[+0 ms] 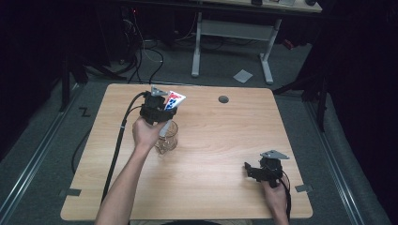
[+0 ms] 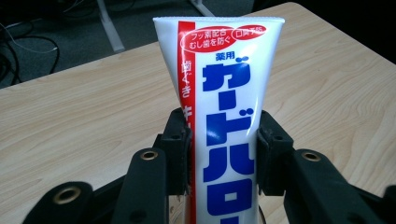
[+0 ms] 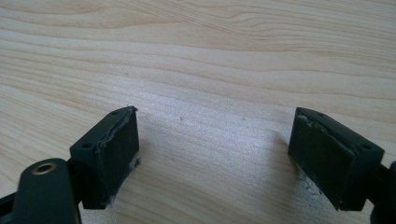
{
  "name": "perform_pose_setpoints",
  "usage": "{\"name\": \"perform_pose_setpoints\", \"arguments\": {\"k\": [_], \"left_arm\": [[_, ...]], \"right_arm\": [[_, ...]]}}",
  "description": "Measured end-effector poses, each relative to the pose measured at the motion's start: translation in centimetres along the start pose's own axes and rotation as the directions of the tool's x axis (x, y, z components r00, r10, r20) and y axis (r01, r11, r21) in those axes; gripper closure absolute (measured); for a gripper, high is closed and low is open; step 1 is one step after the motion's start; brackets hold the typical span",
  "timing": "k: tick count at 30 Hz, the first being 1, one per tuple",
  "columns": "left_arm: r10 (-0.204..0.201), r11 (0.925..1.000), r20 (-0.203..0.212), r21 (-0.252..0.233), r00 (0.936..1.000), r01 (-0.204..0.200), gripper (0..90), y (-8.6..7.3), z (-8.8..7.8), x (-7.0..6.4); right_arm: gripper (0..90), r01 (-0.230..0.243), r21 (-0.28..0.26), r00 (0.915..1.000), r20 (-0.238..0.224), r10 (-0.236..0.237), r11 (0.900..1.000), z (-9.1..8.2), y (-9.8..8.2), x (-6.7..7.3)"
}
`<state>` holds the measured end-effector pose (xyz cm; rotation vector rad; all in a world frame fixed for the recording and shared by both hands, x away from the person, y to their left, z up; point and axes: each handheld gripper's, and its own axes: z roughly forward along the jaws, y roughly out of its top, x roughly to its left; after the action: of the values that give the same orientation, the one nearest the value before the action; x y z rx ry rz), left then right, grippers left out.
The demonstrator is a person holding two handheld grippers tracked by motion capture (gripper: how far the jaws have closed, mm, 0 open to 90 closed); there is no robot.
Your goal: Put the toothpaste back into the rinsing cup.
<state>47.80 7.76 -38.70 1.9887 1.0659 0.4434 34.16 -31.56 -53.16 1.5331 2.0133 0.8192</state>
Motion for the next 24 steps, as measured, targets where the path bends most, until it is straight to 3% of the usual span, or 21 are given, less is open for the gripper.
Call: {"name": "perform_pose_setpoints", "arguments": {"k": [24], "left_arm": [[0.01,0.9999,-0.004,0.008,0.9999,-0.01,61.9,-0.4,1.3,0.0]], "right_arm": [[16.0,0.001,0.0,1.0,0.0,-0.001,1.0,0.0,0.0,0.0]]}}
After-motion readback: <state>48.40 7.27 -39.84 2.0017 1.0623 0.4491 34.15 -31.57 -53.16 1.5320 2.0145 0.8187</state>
